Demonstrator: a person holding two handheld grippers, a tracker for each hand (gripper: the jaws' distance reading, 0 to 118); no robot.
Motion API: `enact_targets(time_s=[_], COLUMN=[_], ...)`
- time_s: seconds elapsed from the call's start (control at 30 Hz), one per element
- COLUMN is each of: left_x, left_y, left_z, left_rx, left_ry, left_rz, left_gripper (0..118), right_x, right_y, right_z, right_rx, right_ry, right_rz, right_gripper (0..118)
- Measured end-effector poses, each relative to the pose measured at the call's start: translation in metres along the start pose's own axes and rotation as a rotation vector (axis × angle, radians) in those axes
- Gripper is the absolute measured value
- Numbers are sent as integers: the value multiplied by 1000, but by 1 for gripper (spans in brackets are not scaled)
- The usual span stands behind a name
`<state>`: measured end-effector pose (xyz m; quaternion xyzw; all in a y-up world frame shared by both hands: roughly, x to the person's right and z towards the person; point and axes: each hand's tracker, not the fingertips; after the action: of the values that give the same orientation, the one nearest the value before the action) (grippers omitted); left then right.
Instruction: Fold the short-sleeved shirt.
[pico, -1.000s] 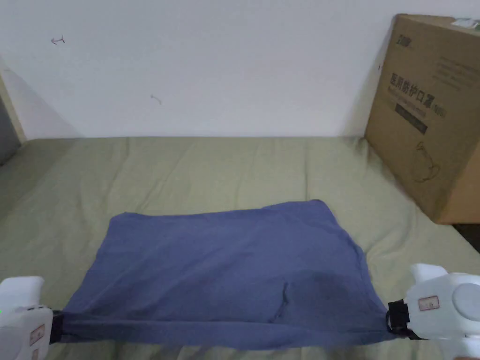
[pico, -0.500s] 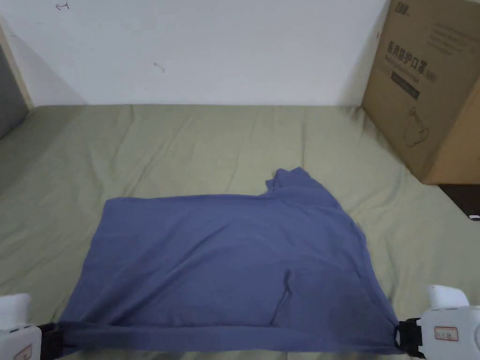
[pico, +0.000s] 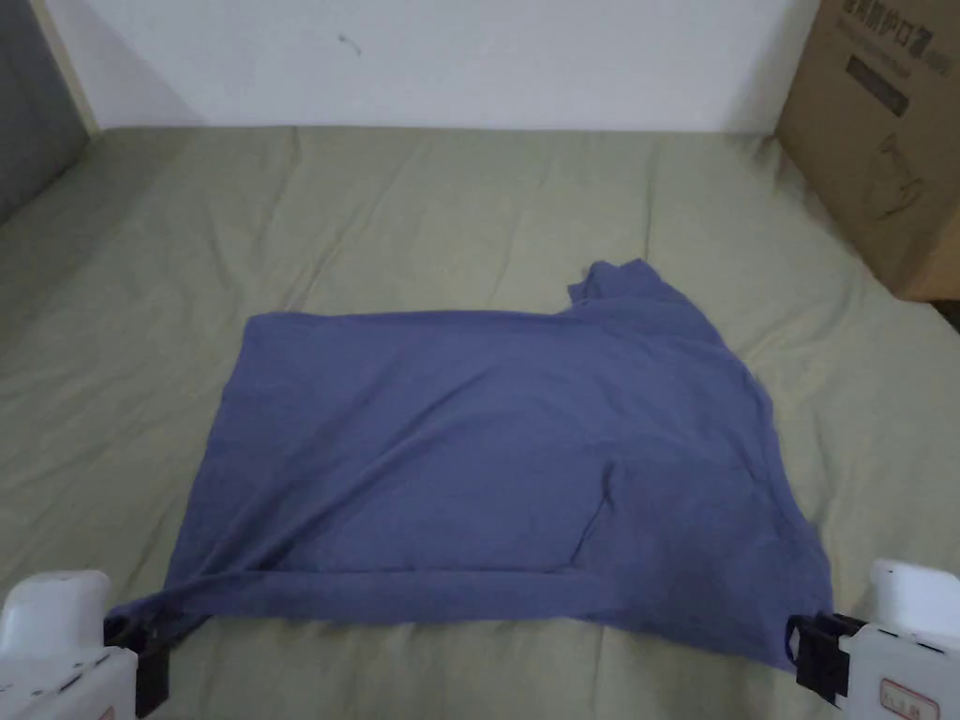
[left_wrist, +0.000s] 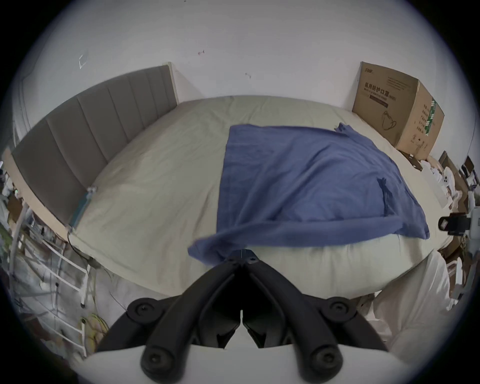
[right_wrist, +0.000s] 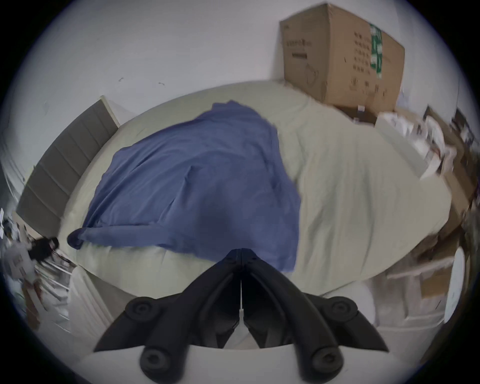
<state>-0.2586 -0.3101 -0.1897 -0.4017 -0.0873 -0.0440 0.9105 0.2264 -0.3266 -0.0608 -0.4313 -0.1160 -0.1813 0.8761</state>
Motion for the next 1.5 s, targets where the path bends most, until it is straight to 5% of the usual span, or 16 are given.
enact_targets(time_s=[0.23,0.3,0.33,0.37,0.4,0.5,0.53,0.6,0.83,0.93,0.97,1.03,1.07,1.17,1.23,1.5], left_x=[-13,-20,-21,-24,-26,-34,-35,-31,-36,-24,-23,-21,-21,-25,-28,-26], left_y=[-4,5,6,10,11,15,16,12,-2,11,14,17,18,18,18,28], left_z=[-18,-29,-34,-42,-49,-74,-85,-88,-91,-71,-70,-69,-68,-73,-73,-68], left_rx=[-19,-32,-37,-63,-61,-104,-135,-128,-164,-155,-154,-154,-152,-155,-157,-164], left_ry=[42,49,50,53,49,4,-13,-24,-38,-37,-30,-30,-30,-29,-29,-28], left_rz=[31,53,62,71,88,135,145,132,94,93,86,76,73,66,68,78], left_gripper=[0,34,76,99,109,100,77,1,1,1,1,1,1,1,1,1], right_x=[3,5,5,7,8,13,14,16,26,27,26,26,27,36,40,42], right_y=[-7,-6,-6,-5,-5,-6,-7,-9,-4,3,6,10,10,10,7,23], right_z=[-1,-2,-2,-2,-3,-8,-11,-13,-12,-9,-12,-23,-28,-54,-67,-34], right_rx=[-15,-18,-18,-19,-20,-44,-56,-67,-72,-38,-48,-106,-102,-185,-187,-149], right_ry=[-29,-34,-39,-45,-48,-47,-48,-54,-51,-96,-135,-171,-139,-106,-130,-79], right_rz=[12,-2,0,1,-2,-26,-30,-39,-72,3,36,89,103,84,81,69], right_gripper=[0,0,0,0,0,0,0,0,0,1,14,88,90,80,2,2])
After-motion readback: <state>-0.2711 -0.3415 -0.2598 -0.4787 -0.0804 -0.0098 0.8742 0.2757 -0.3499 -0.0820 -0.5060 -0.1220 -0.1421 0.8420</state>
